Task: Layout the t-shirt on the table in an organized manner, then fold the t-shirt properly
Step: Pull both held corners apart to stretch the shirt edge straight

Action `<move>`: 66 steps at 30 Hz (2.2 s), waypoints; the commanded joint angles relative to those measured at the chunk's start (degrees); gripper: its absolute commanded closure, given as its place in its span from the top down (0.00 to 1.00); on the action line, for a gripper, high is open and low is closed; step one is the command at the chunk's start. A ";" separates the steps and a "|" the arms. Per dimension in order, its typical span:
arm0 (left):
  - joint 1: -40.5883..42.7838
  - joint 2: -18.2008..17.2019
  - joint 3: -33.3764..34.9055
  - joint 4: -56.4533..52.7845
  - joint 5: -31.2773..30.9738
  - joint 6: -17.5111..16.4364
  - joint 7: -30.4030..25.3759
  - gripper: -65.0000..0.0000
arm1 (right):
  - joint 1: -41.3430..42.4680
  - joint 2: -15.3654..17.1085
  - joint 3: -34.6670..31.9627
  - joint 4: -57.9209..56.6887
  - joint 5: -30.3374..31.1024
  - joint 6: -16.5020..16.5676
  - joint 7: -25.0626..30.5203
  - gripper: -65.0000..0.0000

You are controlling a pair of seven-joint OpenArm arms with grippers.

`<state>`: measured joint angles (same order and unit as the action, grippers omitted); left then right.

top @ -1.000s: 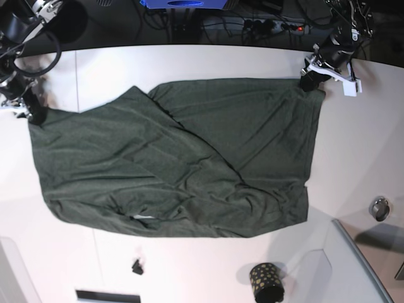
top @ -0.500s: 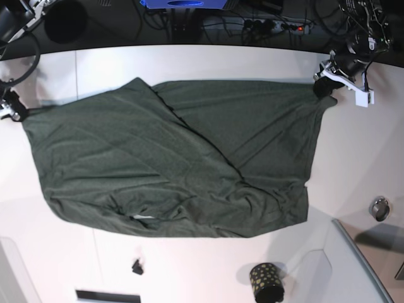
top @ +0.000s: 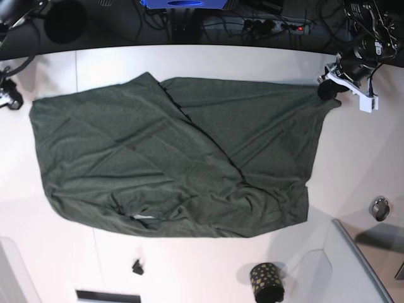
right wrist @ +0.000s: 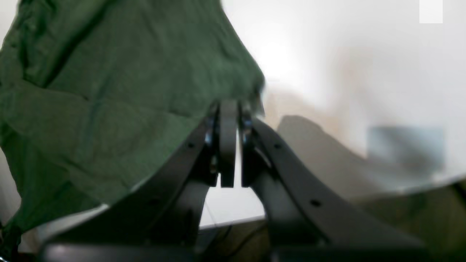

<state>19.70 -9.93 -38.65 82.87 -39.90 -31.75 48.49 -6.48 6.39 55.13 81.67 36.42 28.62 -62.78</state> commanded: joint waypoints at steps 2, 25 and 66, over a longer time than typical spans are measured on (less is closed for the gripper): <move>-0.14 -0.84 -0.16 0.87 -0.94 -0.56 -0.89 0.00 | -0.07 0.60 0.21 0.31 1.42 1.75 1.64 0.28; 0.74 -0.84 -0.16 0.78 -0.94 -0.56 -1.06 0.00 | 6.00 2.62 -0.67 -27.56 0.89 9.66 15.00 0.23; 10.32 -1.10 -1.48 6.23 -0.85 -0.56 2.72 0.00 | -8.16 2.27 -0.32 -2.59 0.98 5.36 5.33 0.01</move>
<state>29.56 -10.07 -39.31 87.96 -40.14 -31.94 51.96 -14.83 7.53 54.74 77.93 36.84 33.89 -58.28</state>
